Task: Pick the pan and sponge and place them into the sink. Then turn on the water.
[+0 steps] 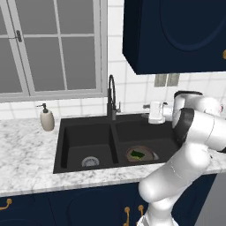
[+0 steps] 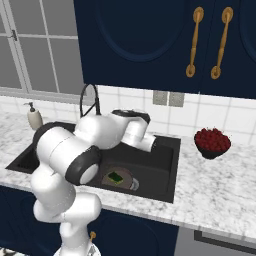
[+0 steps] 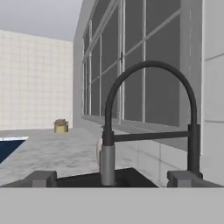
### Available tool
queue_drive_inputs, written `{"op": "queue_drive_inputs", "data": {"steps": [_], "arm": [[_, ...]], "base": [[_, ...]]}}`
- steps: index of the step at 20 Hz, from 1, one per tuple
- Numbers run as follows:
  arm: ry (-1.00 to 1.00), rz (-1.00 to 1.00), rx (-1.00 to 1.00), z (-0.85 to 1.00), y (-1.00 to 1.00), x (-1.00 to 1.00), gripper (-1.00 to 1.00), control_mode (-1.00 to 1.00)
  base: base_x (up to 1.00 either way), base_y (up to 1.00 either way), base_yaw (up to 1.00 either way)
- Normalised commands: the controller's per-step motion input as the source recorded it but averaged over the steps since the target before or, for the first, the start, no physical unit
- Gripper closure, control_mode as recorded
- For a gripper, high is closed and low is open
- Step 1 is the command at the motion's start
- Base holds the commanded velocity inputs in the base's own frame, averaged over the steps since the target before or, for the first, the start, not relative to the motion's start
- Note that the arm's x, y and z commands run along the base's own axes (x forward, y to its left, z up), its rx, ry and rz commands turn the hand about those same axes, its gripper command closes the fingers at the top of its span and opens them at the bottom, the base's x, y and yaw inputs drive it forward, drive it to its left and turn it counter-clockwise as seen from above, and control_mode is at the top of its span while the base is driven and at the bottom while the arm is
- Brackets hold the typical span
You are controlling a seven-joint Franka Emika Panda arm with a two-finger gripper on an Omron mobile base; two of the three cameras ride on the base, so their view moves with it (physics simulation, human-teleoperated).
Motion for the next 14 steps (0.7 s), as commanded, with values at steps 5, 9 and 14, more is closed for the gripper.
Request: {"op": "queue_drive_inputs", "data": {"steps": [5, 9, 14], "arm": [[0.0, -0.14, 0.01, -0.11, 0.17, 0.19, -1.0, -1.0], [0.0, -0.2, 0.0, 0.0, 0.39, 0.26, -1.0, -1.0], [0.01, -0.2, 0.0, -0.02, 0.18, 0.57, -1.0, -1.0]], "base": [[0.0, 0.0, 0.0], [0.0, 0.0, 0.0], [0.0, 0.0, 0.0]]}}
